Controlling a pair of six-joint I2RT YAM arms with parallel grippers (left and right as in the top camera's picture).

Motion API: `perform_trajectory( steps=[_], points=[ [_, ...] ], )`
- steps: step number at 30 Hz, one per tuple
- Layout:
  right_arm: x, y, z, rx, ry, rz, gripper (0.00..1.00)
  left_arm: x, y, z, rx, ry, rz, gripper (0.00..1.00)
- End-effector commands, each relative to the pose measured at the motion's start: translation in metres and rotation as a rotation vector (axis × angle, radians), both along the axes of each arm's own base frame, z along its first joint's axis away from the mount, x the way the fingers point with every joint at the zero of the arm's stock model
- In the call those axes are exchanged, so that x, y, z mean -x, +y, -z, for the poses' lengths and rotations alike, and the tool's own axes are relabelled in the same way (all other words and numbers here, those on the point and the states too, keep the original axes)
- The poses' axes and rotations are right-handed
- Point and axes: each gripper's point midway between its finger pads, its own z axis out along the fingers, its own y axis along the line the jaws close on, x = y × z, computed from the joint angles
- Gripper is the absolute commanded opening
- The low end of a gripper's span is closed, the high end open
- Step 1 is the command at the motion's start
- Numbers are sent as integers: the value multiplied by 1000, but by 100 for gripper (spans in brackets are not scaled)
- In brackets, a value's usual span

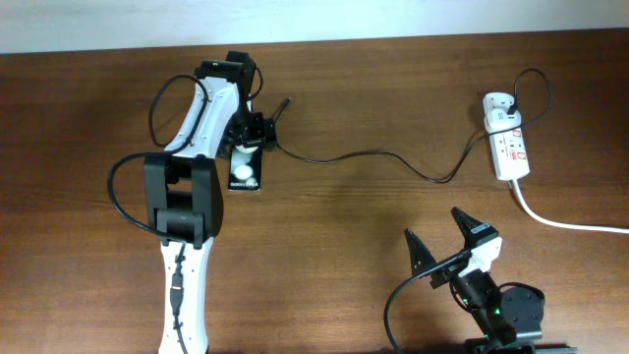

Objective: Plug charger to phone and switch on socket
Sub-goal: 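Lift the phone with the left gripper and tilt it upright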

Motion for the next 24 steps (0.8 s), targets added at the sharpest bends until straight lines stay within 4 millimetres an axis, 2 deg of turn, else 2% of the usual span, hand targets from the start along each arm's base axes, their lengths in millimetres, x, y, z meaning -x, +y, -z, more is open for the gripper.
perform_trajectory(
  steps=[1,6,7,13,17,21,24],
  points=[
    [0,0,2,-3,3,-1,99,-2,2,15,-10,8,87,99],
    [0,0,2,-3,3,-1,99,7,-7,18,-15,35,246,99],
    [0,0,2,-3,3,-1,99,10,-3,20,-54,45,253,100],
    [0,0,2,-3,3,-1,99,28,3,23,-77,120,230,88],
    [0,0,2,-3,3,-1,99,37,5,21,-82,157,218,85],
    [0,0,2,-3,3,-1,99,37,6,21,-85,159,199,84],
    [0,0,2,-3,3,-1,99,37,5,21,-86,157,182,75]
  ],
)
